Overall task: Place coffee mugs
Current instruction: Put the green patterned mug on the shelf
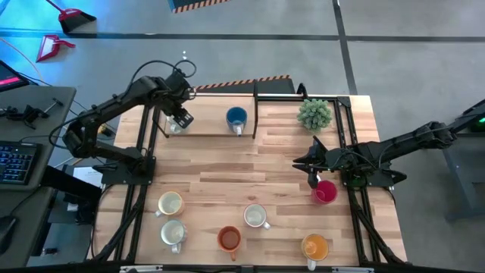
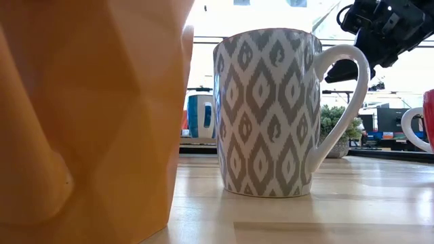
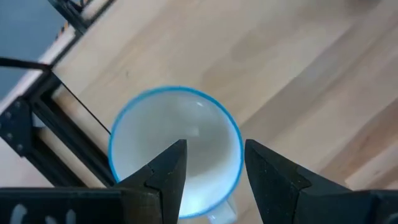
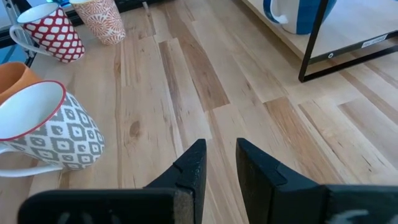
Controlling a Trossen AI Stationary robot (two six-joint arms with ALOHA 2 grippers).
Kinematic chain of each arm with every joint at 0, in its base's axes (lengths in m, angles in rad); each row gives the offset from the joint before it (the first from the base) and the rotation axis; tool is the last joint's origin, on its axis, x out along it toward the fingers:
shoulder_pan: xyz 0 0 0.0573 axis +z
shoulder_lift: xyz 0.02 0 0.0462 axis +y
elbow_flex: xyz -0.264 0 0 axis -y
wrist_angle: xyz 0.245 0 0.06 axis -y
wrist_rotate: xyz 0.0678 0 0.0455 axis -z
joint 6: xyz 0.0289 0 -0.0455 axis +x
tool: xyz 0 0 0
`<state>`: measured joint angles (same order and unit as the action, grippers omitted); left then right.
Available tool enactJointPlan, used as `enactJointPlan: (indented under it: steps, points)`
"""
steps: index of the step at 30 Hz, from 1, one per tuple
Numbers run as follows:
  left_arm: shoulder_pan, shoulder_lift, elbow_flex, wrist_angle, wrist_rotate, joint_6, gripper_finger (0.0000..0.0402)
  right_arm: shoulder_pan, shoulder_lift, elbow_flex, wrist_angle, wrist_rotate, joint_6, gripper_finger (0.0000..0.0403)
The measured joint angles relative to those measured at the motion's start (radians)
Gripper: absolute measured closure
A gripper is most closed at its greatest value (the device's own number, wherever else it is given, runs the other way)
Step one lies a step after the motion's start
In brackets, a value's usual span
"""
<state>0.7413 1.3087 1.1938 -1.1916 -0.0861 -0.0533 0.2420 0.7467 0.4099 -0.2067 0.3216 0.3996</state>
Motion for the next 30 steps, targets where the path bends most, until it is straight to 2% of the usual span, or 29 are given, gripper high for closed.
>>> enactJointPlan:
  steps: [12,20,30]
  points:
    - [-0.094,0.0,-0.001,-0.019,-0.021,-0.094,0.0249,0.0,0.0,0.0,0.0,0.0,-0.008,0.0336]
    - [-0.1,0.0,-0.001,-0.024,-0.057,-0.111,0.0249,0.0,0.0,0.0,0.0,0.0,-0.008,0.0336]
    - [-0.131,0.026,-0.002,-0.023,-0.051,-0.128,0.0249,0.0,0.0,0.0,0.0,-0.004,-0.008,0.0336]
